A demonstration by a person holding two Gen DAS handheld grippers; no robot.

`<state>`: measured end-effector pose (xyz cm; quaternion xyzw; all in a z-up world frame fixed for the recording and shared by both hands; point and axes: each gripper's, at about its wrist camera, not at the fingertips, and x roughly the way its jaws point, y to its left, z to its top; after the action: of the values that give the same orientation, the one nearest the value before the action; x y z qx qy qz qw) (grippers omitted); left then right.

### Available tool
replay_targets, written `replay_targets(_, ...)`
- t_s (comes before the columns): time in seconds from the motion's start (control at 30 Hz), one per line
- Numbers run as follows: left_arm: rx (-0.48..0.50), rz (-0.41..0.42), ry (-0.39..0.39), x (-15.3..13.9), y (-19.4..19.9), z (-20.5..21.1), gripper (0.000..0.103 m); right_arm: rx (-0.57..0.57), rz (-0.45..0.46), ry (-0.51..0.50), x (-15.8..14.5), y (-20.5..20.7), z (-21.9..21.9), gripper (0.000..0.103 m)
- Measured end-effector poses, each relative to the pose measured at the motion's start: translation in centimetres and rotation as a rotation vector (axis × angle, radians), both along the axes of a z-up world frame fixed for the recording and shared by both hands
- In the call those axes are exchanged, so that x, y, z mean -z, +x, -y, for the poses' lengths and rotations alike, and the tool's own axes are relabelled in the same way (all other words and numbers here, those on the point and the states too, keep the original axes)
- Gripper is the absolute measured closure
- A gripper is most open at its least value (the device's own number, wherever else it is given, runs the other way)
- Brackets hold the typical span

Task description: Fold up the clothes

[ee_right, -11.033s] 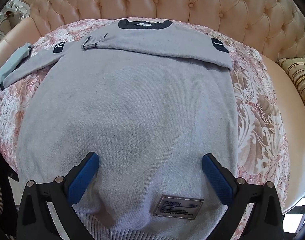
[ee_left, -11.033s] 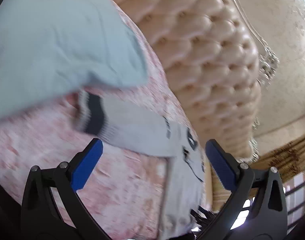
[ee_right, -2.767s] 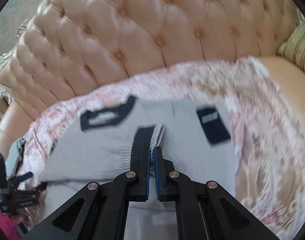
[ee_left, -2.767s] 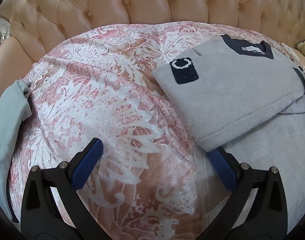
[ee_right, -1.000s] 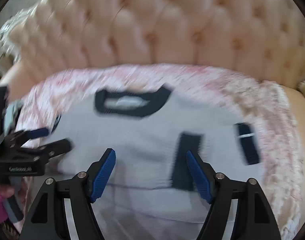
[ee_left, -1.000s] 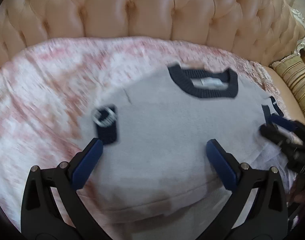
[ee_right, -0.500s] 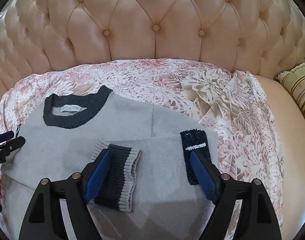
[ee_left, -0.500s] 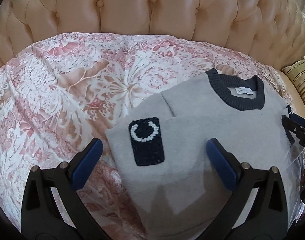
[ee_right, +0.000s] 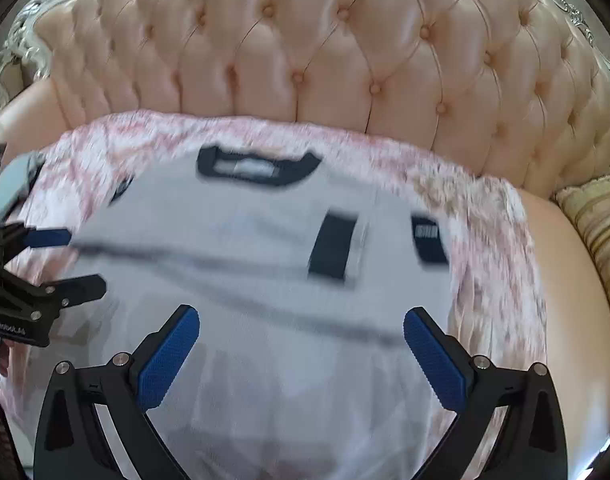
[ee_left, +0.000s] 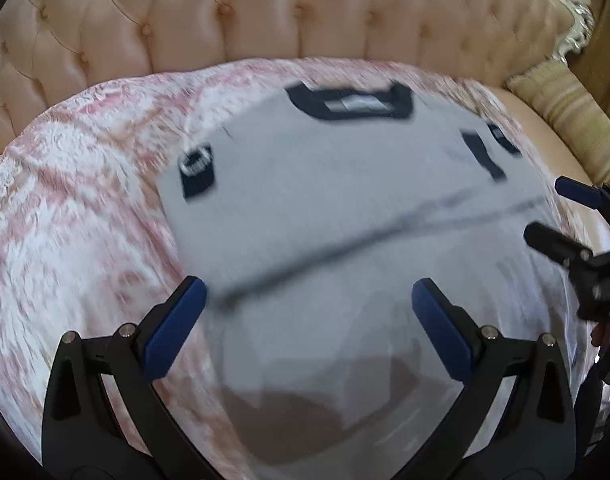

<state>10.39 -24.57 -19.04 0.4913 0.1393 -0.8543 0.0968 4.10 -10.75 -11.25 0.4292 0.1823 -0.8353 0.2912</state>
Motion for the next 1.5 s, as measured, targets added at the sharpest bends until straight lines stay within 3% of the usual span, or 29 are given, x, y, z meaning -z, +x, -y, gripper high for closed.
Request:
replay_targets(0.2,0.029,0.035,-0.016,0.9,1.8,-2.9,0.0,-0.025,0.047,0.057,2.2,4.5,-1.8,0.0)
replay_targets(0.33,0.023,0.031,-0.034,0.7,2.2,-3.3,0.0,0.014,0.083,0.001,2.9,4.5,-3.4,0.0)
replay_targets(0.5,0.018,0.036,-0.068,0.4,2.7,-3.5,0.0,0.053,0.111,-0.001,2.2,4.3,-4.3,0.0)
replay_targets(0.77,0.065,0.031,-0.086,-0.7,5.1,-5.7,0.0,0.021,0.094,-0.039,0.1,8.0,-5.7,0.0)
replay_targets(0.97,0.079,0.049,-0.098,0.1,5.8,-6.4,0.0,0.005,0.14,0.042,2.5,9.1,-5.5,0.0)
replay_targets(1.5,0.09,0.037,-0.128,-0.9,8.6,-8.0,0.0,-0.022,0.107,0.024,1.0,12.9,-6.3,0.0)
